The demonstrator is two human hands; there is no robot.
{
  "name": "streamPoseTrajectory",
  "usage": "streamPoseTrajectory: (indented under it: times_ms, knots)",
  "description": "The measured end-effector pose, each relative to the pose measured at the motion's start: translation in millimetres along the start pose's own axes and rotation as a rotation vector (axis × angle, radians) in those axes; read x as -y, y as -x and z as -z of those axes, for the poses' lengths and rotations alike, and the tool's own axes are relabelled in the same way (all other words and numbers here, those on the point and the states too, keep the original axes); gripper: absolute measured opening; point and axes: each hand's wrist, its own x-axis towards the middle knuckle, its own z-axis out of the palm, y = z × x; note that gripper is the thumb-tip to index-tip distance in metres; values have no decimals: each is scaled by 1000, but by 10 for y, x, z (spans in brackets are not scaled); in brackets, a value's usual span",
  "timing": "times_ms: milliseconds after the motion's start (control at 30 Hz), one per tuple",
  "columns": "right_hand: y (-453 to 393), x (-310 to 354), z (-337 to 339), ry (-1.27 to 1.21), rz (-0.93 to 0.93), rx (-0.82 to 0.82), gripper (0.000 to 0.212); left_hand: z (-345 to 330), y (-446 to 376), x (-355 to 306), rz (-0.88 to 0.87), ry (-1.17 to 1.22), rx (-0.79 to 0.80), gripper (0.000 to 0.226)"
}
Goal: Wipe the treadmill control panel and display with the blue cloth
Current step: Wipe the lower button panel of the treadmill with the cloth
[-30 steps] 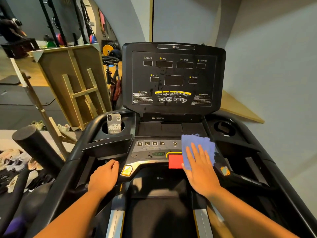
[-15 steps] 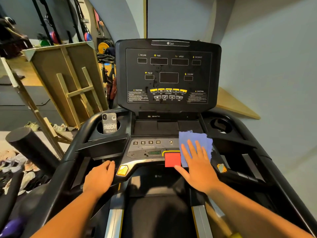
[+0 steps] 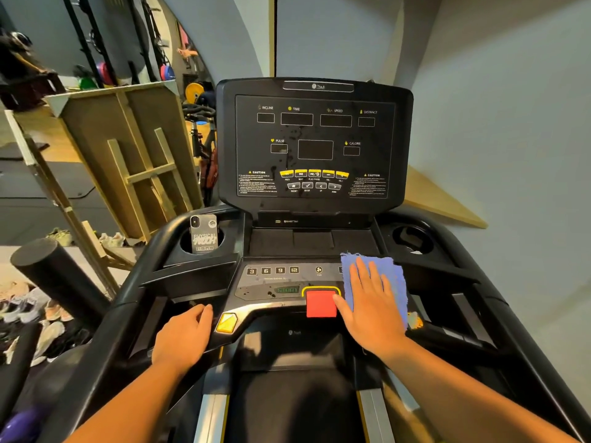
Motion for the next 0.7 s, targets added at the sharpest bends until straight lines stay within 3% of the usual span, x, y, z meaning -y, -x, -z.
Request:
streamPoseTrajectory:
  times_ms: [167, 233, 300, 400, 533, 600, 700]
  knots:
    - [34, -377, 60, 43, 315, 120, 111, -21, -14, 8, 9, -29, -20, 40]
    - [67, -605, 24, 115, 390, 124, 110, -27, -16, 13, 6, -32, -24, 39]
    - [76, -696, -25, 150, 388, 139, 97, -25, -13, 14, 0, -28, -18, 39]
    - [99, -646, -24, 16, 336, 117, 81, -21, -26, 20, 3, -31, -17, 39]
    - [83, -390, 20, -215, 160, 9, 82, -31, -22, 21, 3, -28, -34, 38]
    - [14, -142, 11, -250, 26, -13, 72, -43, -24, 30, -1, -32, -37, 38]
    - [-22, 122, -3, -206, 79, 16, 67, -59, -31, 42, 6, -29, -33, 39]
